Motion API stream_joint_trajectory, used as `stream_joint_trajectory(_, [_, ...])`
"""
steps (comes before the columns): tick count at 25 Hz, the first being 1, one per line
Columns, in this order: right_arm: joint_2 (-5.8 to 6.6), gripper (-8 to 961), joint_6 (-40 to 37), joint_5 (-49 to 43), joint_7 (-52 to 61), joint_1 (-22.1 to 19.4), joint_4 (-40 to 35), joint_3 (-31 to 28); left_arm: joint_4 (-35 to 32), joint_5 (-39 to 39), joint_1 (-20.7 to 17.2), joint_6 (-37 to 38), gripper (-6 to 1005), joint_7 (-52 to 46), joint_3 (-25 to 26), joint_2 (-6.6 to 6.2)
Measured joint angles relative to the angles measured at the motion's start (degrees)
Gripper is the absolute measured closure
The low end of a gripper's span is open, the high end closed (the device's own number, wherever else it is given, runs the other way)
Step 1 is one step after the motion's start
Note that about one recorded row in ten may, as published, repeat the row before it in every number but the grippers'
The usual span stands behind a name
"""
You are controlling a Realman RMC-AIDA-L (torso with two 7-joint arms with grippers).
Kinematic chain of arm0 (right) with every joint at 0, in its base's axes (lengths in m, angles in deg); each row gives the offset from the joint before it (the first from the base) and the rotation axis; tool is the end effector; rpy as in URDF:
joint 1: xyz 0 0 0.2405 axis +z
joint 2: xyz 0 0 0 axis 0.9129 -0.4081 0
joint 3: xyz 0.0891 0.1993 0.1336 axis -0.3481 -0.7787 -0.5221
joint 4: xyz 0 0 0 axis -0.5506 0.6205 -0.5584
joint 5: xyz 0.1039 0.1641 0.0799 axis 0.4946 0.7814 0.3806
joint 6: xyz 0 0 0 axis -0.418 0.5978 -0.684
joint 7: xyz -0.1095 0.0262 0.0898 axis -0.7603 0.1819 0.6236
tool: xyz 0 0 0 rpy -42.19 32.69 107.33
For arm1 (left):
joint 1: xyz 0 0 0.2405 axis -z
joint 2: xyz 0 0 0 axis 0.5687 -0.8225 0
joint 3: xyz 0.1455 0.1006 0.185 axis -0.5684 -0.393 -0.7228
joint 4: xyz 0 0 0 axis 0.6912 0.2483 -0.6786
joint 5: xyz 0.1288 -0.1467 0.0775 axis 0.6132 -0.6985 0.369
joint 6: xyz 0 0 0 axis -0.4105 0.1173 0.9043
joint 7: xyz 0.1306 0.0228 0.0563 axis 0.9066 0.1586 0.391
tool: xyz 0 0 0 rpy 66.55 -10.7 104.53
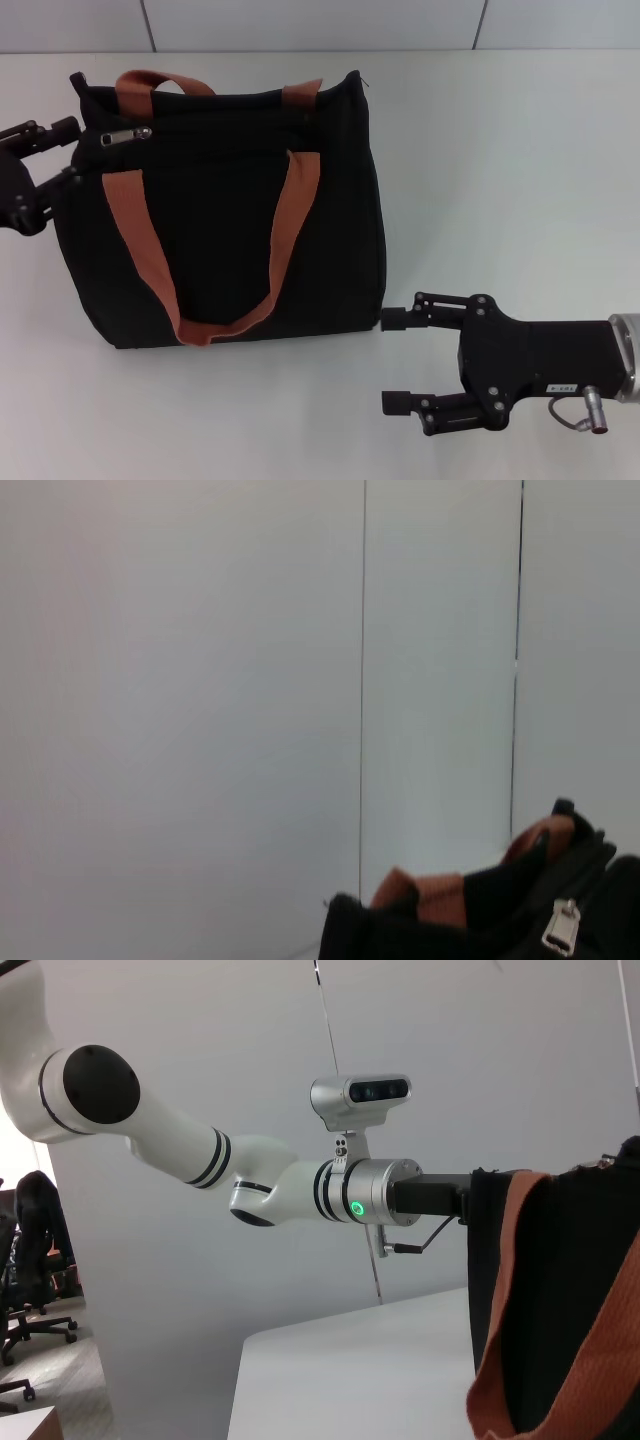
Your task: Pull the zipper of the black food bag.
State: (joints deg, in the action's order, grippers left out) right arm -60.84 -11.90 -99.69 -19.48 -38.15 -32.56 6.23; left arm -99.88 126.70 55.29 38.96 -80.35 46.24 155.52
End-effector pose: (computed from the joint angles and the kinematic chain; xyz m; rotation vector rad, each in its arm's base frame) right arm 0.2562 0.2521 -0.0498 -2.9524 0.2701 1.0325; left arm -0.3224 0.2992 0.0717 -2.3413 -0.3792 -0.8470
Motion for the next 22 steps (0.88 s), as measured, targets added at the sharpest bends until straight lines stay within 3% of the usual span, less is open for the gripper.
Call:
stream_joint_trajectory(1, [-0.07, 209, -0.03, 0.13, 0.0, 0.27, 0.01, -0.06, 0.0, -0.02, -0.12, 0.84, 476, 0.91, 1.21, 0.46])
stream_joint_trajectory(12, [-0.14, 218, -1.53, 12.05, 2.0, 1.27, 2.85, -0.02, 0.35, -0.11, -0.31, 2.2, 687, 3.52, 3.61, 1.87])
stream_joint_trajectory(18, [-0.01, 223, -2.95, 16.93, 18.2, 5.35, 2.99, -0.02, 0.75, -0.17, -0.47, 3.36, 910, 6.28, 4.49, 2.52])
stream_joint_trajectory(22, [0.02, 227, -3.34, 18.72, 29.39, 8.77, 0.97, -0.07, 0.79, -0.43, -0.48, 3.62, 975, 7.73, 4.49, 2.94])
